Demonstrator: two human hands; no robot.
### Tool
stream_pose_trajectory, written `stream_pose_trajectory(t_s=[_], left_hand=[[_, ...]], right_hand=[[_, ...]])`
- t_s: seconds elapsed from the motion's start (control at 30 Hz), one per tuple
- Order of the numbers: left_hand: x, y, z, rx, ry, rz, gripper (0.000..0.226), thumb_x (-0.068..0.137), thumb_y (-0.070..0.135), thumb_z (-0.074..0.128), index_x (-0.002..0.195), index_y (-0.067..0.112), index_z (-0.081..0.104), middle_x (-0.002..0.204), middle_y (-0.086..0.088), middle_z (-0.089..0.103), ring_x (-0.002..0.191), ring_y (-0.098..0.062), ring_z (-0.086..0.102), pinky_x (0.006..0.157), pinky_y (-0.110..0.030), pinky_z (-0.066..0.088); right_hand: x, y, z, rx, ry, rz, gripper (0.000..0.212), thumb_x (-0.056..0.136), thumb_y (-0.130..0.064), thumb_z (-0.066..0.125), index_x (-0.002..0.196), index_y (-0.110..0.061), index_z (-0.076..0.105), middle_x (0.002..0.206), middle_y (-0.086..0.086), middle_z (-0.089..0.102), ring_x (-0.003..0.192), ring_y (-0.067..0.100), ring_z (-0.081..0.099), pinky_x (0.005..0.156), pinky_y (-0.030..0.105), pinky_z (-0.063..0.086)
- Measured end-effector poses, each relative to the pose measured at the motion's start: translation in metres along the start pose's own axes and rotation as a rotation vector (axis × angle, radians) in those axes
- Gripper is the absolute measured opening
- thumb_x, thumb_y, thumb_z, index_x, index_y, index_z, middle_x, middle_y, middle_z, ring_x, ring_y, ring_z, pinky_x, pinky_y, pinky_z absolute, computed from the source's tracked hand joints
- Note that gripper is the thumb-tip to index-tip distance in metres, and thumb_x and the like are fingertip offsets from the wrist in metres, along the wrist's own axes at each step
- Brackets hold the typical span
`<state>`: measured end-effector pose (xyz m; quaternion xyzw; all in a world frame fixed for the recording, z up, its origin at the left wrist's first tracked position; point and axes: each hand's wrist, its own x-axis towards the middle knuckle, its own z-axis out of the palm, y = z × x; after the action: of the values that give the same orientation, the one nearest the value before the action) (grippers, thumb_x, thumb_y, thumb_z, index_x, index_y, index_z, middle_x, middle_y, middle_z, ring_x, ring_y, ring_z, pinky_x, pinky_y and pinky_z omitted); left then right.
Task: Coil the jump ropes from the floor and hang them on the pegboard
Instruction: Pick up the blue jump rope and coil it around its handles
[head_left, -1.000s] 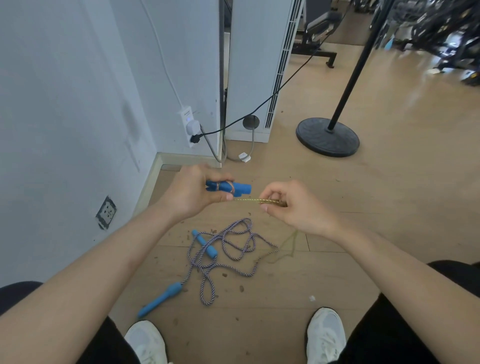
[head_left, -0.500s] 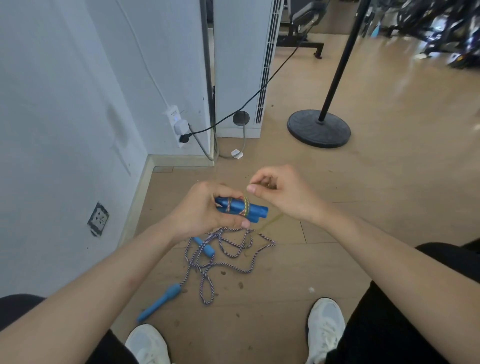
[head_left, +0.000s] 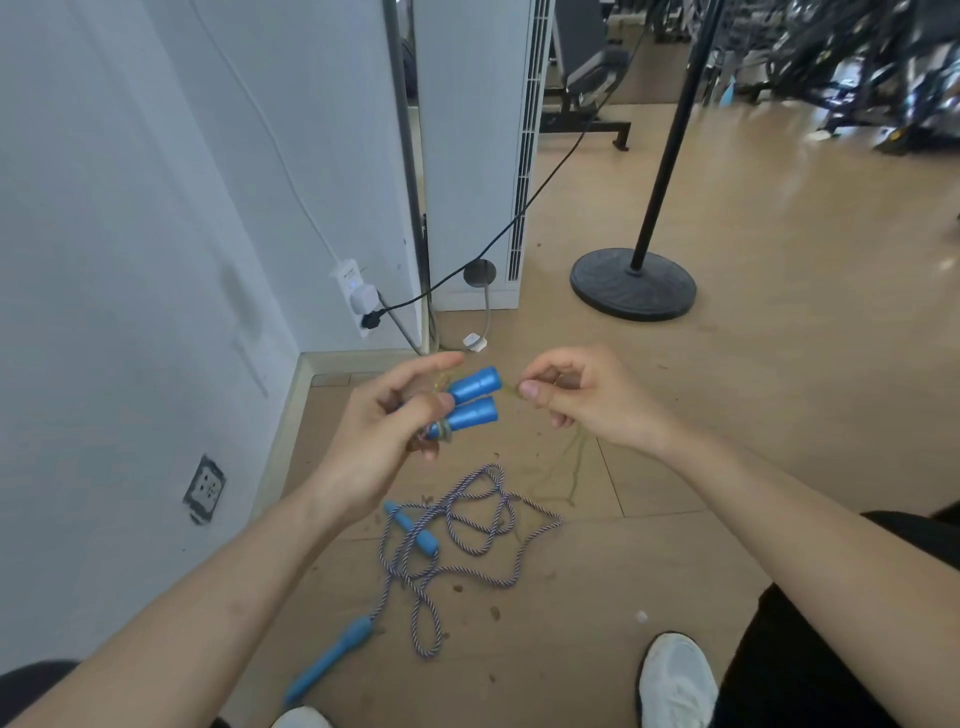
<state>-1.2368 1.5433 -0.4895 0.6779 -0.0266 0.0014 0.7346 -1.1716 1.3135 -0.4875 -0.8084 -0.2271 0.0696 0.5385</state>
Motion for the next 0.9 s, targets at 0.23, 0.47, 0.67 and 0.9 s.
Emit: stream_pose_trajectory(t_s=[0.23,0.47,0.67,0.9], left_hand=[[0.004,0.002,0.000,-0.206,0.036,-0.142,0.022,0.081,0.021,0.061,0.097,0.015,0.076,0.080,-0.006,0.055,0.063,-0.015,0.045,0.046,-0.022,0.036],[0.008,0.009,-0.004,-0.232,0.304,-0.156,0.008,0.093,0.011,0.059,0.089,0.008,0.065,0.066,0.002,0.053,0.053,-0.010,0.043,0.046,-0.022,0.035],[0.014,0.003,-0.017,0.063,0.385,-0.108,0.007,0.089,0.018,0.070,0.089,0.012,0.066,0.073,-0.001,0.057,0.062,-0.014,0.048,0.055,-0.025,0.039],[0.016,-0.013,-0.028,0.480,-0.007,0.018,0.028,0.082,0.021,0.080,0.107,0.015,0.068,0.088,0.005,0.065,0.067,0.000,0.057,0.063,-0.016,0.045]], right_hand=[[-0.007,0.004,0.013,0.002,0.006,0.023,0.009,0.093,-0.014,0.069,0.100,-0.020,0.069,0.083,-0.005,0.064,0.054,0.013,0.059,0.051,0.023,0.048],[-0.027,0.012,0.046,-0.030,-0.237,0.038,0.041,0.097,-0.016,0.063,0.108,-0.055,0.063,0.095,-0.007,0.059,0.057,0.013,0.061,0.056,0.041,0.057],[-0.035,0.004,0.051,-0.220,-0.363,0.004,0.042,0.096,-0.023,0.064,0.130,-0.047,0.057,0.087,-0.013,0.055,0.058,0.005,0.057,0.060,0.038,0.053],[-0.026,-0.021,0.020,-0.263,-0.176,-0.101,0.007,0.088,-0.015,0.074,0.087,-0.022,0.072,0.059,-0.021,0.057,0.054,0.001,0.047,0.056,0.014,0.035]])
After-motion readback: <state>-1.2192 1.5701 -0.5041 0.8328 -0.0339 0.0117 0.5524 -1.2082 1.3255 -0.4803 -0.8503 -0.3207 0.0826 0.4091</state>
